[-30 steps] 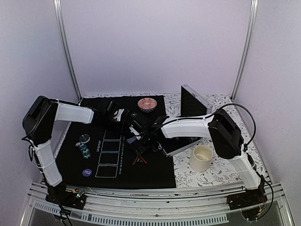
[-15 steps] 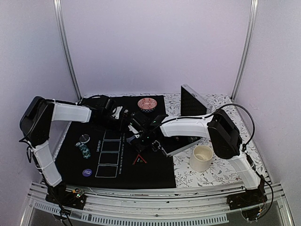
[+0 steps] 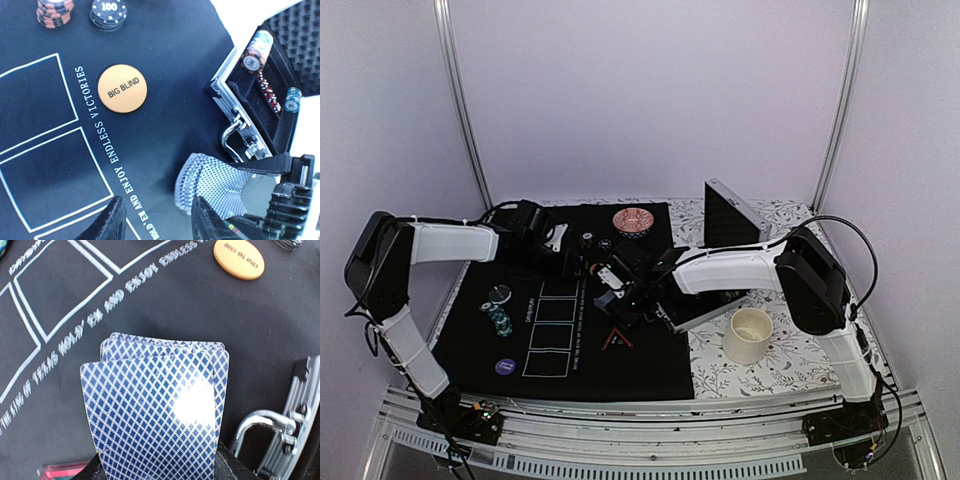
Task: Distribute texas hold em gaming equipment
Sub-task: Pick up the face-down deck piles from the poker table mat, then pass from the right arm to the left
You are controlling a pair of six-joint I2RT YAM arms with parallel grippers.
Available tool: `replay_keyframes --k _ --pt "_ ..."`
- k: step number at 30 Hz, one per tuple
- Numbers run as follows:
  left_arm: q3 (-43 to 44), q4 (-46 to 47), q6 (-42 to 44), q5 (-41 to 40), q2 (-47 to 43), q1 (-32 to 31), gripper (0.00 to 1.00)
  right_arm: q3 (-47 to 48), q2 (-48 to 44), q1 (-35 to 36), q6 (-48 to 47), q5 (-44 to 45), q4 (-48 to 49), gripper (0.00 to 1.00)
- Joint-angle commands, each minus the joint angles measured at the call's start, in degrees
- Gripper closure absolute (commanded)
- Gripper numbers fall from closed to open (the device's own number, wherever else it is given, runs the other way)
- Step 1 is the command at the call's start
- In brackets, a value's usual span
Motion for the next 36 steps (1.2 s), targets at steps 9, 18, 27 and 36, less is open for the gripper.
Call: replay_keyframes --k 9,18,27,36 --pt "-4.4 -1.0 -2.1 6.8 -8.3 0.7 0.49 -12.0 -15.1 -0.1 -9.8 -0.2 6.7 0.52" --pt "-15.4 18.6 -11.2 25.2 -13.7 -2.1 0.22 -22.4 -25.6 2.8 -17.6 1.0 13.9 0.54" --pt "-16.9 28.0 -15.3 30.4 -12.4 -5.0 0.22 -22.1 -26.2 5.8 -21.2 3.8 14.4 0.55" --pt "-17.5 21.4 -12.1 27.5 -14.3 -3.5 0.3 -22.2 -26.3 6.2 -21.2 5.0 14.7 0.55"
